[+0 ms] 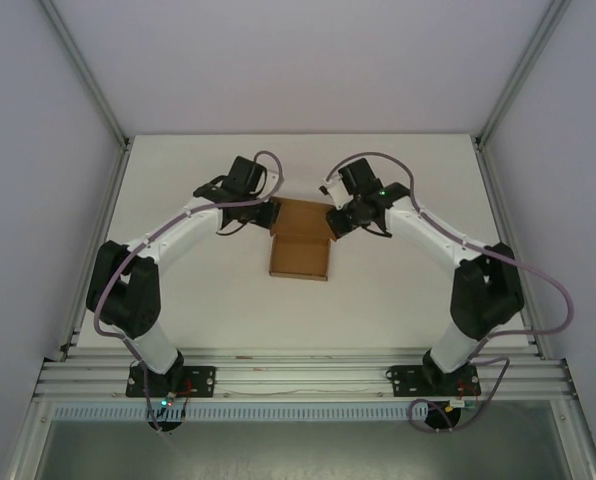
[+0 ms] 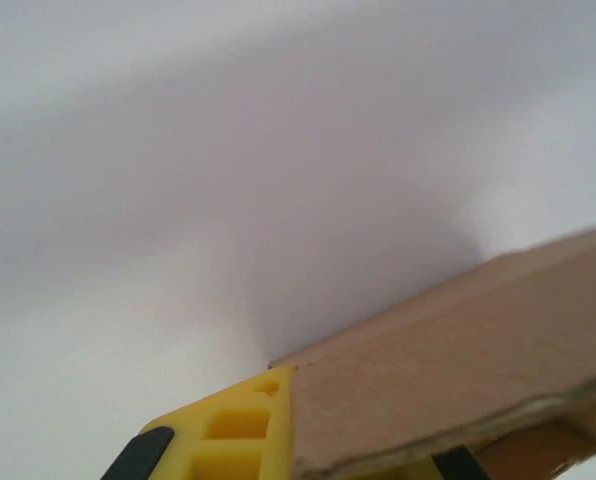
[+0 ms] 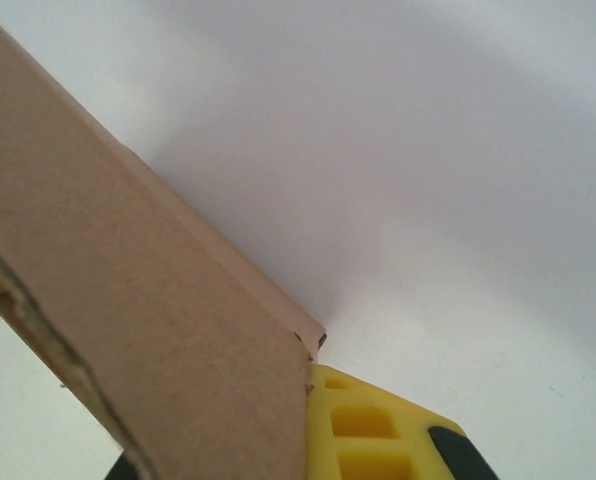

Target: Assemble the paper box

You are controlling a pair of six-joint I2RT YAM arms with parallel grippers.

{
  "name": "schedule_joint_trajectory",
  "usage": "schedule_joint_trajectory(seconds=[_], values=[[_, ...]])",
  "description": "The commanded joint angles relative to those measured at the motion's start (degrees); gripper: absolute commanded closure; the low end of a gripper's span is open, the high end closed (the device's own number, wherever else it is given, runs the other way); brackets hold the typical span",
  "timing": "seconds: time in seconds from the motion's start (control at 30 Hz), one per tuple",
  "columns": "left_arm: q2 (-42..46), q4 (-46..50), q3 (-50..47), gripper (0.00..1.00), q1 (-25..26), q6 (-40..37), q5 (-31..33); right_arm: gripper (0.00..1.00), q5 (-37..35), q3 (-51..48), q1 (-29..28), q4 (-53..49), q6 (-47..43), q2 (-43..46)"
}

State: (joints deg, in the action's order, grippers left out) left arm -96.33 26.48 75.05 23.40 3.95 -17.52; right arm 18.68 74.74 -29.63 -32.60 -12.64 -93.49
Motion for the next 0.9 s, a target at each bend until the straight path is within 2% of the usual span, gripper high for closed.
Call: schedule_joint_trajectory(seconds=[0.0,0.1,0.23,0.4,0.57,0.87], values=[[0.96,-4.26,-0.86,1.00,0.45,13.62,7.95,0.98,-9.08,-3.15,-1.45,14.05,17.62,3.37],[1.63,-9.32,-3.21,1.00,1.81,18.38,9.25,0.97,-15.99,-4.89,-3.71,17.48,23.79,3.41],[1.81,-12.32,-4.16,1.00,3.33,23.04,11.35,0.98,-20.34,-5.06,-5.56,20.90,31.24,1.93],[0.05,-15.56,-4.24,1.00,3.93,27.43,11.98,1.00,-26.73,-4.24,-9.07,23.61,32.68,-0.64],[-2.47,-15.36,-2.81,1.00,4.10,30.16,12.27,1.00,-28.83,-3.12,-9.73,23.67,33.45,-3.43],[-6.79,-14.26,-1.77,1.00,4.77,29.49,10.39,1.00,-30.27,-4.84,-10.08,25.66,34.76,-6.16]])
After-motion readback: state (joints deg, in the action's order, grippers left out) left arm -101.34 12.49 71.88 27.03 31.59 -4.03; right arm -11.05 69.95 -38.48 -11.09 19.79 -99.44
